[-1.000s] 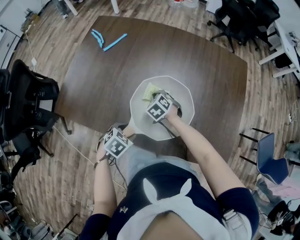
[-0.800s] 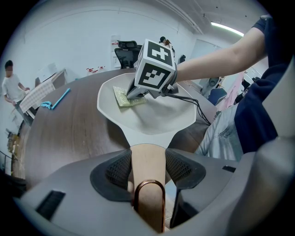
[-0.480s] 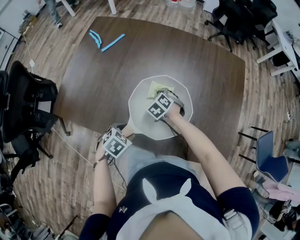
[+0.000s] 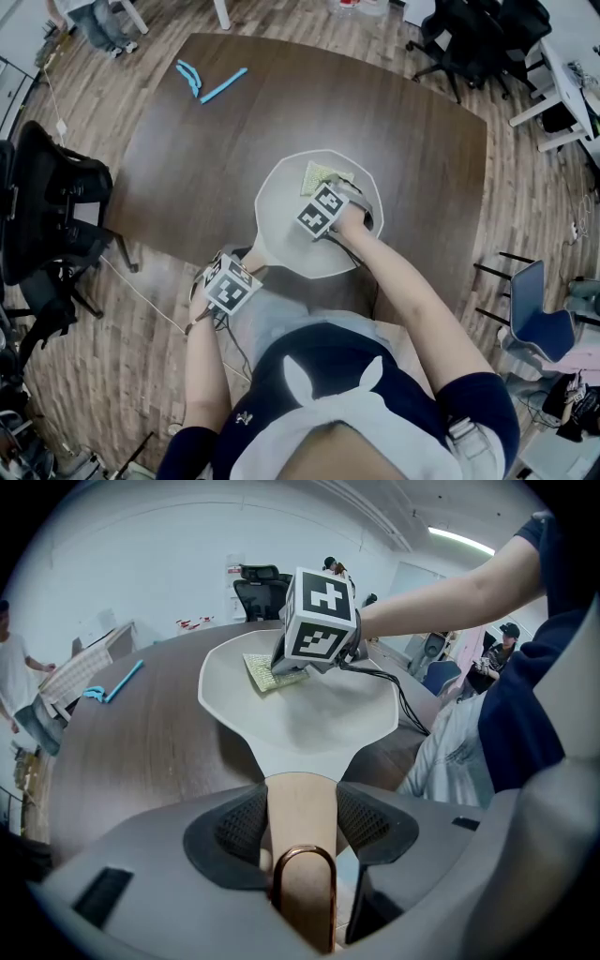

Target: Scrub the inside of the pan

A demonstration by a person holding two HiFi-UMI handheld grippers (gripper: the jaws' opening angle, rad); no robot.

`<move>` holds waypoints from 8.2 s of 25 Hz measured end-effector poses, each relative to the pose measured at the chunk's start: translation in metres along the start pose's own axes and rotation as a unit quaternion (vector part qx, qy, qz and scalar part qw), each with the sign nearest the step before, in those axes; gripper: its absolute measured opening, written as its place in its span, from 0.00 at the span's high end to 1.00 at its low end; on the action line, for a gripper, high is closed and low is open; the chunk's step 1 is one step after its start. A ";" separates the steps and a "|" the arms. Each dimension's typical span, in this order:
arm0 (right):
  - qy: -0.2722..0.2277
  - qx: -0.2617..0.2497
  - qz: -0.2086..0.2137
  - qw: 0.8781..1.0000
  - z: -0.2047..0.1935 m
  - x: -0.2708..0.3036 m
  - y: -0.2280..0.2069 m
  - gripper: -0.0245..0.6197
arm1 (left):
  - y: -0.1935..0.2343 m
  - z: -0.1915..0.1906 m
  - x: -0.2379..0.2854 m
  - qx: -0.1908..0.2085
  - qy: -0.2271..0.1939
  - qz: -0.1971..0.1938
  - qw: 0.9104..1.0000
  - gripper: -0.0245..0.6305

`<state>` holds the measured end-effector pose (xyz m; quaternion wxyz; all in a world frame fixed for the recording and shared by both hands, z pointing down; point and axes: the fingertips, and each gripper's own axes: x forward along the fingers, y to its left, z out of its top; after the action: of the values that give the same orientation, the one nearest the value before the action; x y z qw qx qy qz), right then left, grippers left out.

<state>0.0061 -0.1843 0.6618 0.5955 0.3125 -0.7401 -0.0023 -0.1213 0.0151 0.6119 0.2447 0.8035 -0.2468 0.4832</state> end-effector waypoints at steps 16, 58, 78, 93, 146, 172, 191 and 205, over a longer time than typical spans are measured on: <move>0.088 -0.074 -0.002 0.993 -0.029 0.000 0.000 0.95 | 0.000 -0.002 0.001 -0.002 -0.009 0.004 1.000 0.62; 0.254 -0.007 0.289 0.923 -0.110 -0.027 0.084 0.95 | -0.003 -0.004 -0.005 -0.011 0.003 0.022 1.000 0.62; 0.212 0.048 0.366 0.905 -0.089 -0.068 0.125 0.95 | -0.003 -0.004 -0.001 -0.006 -0.001 0.020 1.000 0.62; 0.113 0.082 0.377 0.916 -0.042 -0.068 0.151 0.95 | -0.005 -0.004 -0.002 -0.008 0.004 0.021 1.000 0.62; -0.089 0.025 0.127 0.988 0.041 -0.024 0.093 0.95 | -0.003 -0.004 0.001 -0.010 -0.007 0.017 1.000 0.62; -0.068 0.041 0.083 0.993 0.029 -0.012 0.061 0.95 | -0.004 -0.005 -0.003 -0.017 -0.003 0.015 1.000 0.62; -0.030 0.010 0.039 0.999 0.008 -0.009 0.044 0.95 | -0.002 -0.004 -0.007 -0.025 -0.009 0.015 1.000 0.62; 0.015 -0.014 0.037 0.999 -0.011 -0.013 0.044 0.95 | -0.002 -0.006 -0.002 -0.015 -0.016 0.012 1.000 0.62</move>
<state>-0.0033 -0.1387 0.6704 0.6103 0.2764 -0.7423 0.0144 -0.1249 0.0213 0.6124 0.2469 0.8045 -0.2679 0.4691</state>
